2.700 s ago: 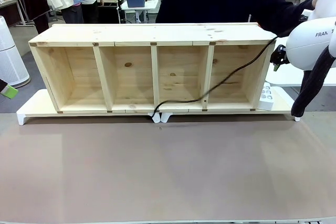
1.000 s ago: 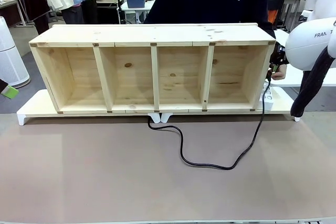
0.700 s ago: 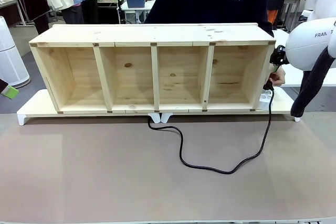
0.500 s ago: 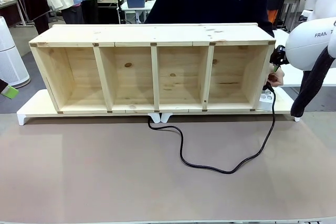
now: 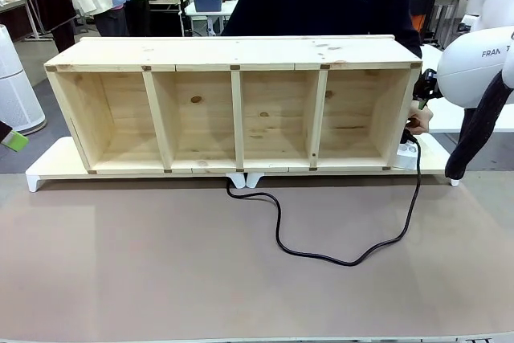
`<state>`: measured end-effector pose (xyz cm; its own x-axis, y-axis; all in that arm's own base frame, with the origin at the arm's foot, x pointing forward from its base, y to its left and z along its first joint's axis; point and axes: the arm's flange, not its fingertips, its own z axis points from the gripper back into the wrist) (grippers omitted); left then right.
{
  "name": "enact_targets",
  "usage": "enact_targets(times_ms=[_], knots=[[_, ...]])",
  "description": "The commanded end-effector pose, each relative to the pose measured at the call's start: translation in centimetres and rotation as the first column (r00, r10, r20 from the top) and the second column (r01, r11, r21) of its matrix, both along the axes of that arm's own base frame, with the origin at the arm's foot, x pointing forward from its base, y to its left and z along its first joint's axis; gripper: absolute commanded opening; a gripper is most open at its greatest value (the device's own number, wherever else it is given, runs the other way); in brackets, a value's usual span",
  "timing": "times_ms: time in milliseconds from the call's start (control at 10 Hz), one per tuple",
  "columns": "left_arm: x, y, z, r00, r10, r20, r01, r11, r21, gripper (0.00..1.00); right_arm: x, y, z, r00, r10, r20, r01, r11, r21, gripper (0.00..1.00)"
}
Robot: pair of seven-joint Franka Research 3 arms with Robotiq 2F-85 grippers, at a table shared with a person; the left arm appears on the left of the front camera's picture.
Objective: Perform cable management.
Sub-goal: Release the Power Cable when the human grasps it.
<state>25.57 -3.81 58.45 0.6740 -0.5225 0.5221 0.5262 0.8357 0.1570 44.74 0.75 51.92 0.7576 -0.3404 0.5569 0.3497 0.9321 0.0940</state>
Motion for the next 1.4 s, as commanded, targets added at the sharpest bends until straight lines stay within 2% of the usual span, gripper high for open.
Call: enact_targets(times_ms=[0,1300], knots=[[0.22,-0.04,0.08,1.000,-0.004,0.012,0.004,1.000,0.000,1.00,0.03,0.15,-0.05,1.000,-0.006,0.001,0.006,1.000,0.002,1.00],[0.22,-0.04,0.08,1.000,-0.004,0.012,0.004,1.000,0.000,1.00,0.03,0.15,-0.05,1.000,-0.006,0.001,0.006,1.000,0.002,1.00]])
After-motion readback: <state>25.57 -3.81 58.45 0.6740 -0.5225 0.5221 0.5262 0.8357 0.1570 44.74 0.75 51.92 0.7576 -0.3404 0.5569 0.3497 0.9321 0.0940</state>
